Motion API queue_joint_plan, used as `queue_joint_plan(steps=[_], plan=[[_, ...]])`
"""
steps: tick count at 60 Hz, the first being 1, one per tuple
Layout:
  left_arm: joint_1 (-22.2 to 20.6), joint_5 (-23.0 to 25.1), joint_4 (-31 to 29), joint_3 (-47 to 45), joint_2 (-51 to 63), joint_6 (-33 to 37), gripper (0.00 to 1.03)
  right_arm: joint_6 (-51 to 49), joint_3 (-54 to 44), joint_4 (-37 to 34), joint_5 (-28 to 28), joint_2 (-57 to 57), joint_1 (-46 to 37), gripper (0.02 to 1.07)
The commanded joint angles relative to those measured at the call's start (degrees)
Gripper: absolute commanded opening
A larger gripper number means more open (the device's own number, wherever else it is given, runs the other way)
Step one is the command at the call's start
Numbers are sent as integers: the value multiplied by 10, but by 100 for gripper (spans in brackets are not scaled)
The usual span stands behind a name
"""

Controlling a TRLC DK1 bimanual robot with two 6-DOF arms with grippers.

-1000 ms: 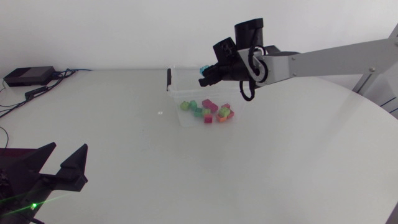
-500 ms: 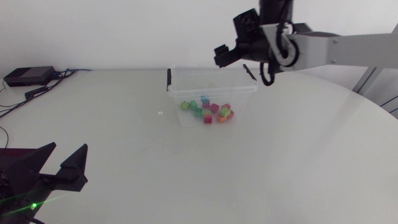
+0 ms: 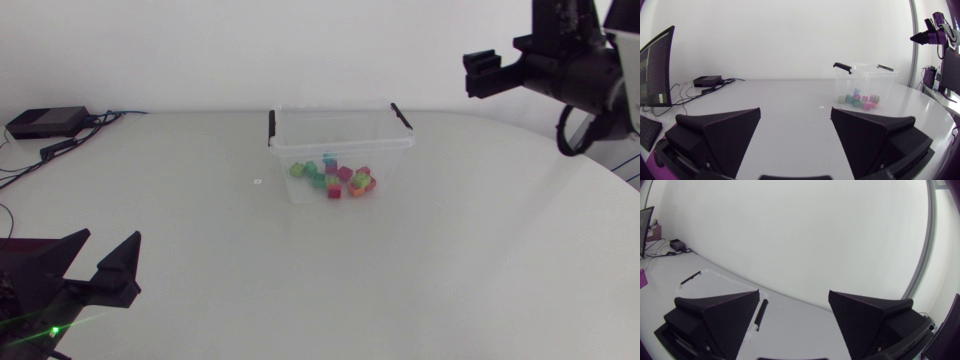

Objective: Pick up the duplo bricks and place them in the container

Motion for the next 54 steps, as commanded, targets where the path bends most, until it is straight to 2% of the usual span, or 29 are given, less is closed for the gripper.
queue_joint_plan(steps=[1,30,43,54], plan=[[2,1,0,-10,-5,-2,98,-6,-49,2,-6,-51,-20,102],[2,1,0,-10,-5,-2,98,-3,-301,13,-49,-319,-103,102],[2,1,0,-10,-5,-2,98,-4,-363,2,-61,-398,-134,102],[11,8,18,-16,-4,-1,98,25,-406,-10,-50,-459,-121,102]])
